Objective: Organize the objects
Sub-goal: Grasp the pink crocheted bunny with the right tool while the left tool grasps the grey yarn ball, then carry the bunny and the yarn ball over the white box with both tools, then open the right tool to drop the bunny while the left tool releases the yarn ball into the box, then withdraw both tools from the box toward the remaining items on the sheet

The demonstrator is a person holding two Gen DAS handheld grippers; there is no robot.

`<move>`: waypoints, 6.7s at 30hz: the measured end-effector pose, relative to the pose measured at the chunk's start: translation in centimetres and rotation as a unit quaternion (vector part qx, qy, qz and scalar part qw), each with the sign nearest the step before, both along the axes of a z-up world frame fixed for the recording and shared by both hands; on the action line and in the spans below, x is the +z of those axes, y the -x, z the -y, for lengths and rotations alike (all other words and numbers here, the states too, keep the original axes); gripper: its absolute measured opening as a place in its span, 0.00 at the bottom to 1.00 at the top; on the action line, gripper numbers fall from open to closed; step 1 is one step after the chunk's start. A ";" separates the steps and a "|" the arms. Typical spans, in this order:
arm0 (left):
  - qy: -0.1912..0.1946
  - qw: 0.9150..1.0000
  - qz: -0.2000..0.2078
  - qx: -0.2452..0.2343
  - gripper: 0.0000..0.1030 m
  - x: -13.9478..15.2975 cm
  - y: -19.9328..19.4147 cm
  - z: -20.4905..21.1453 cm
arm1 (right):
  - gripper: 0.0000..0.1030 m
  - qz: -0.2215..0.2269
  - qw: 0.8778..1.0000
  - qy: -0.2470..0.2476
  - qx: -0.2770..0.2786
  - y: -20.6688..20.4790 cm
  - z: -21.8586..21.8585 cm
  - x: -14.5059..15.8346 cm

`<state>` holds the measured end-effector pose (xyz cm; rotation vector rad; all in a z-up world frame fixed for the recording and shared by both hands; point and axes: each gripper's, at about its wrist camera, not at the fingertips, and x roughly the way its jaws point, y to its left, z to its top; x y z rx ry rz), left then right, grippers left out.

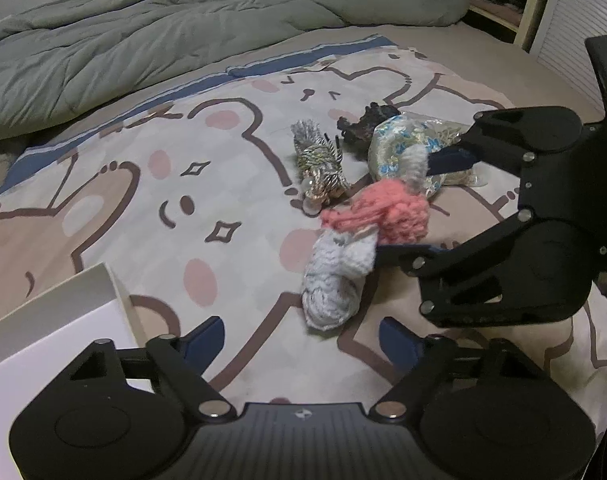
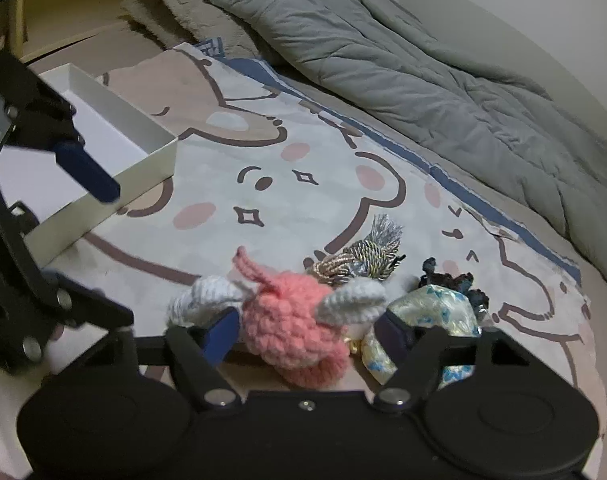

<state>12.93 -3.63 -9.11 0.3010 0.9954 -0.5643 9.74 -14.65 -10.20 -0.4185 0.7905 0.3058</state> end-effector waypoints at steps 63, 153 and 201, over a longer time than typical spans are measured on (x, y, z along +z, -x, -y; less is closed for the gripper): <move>0.103 0.986 0.071 0.113 0.42 5.7 0.6 -0.5 | 0.50 0.011 0.947 -0.257 -0.194 4.2 9.4 8.9; 0.117 0.943 -0.072 0.303 0.43 -1.7 0.4 -22.6 | 0.61 0.056 0.947 0.002 0.317 3.9 -15.8 2.7; 0.059 0.958 0.046 0.278 1.00 6.4 9.4 -20.0 | 0.88 -0.056 0.974 -0.214 0.044 4.4 -8.8 7.2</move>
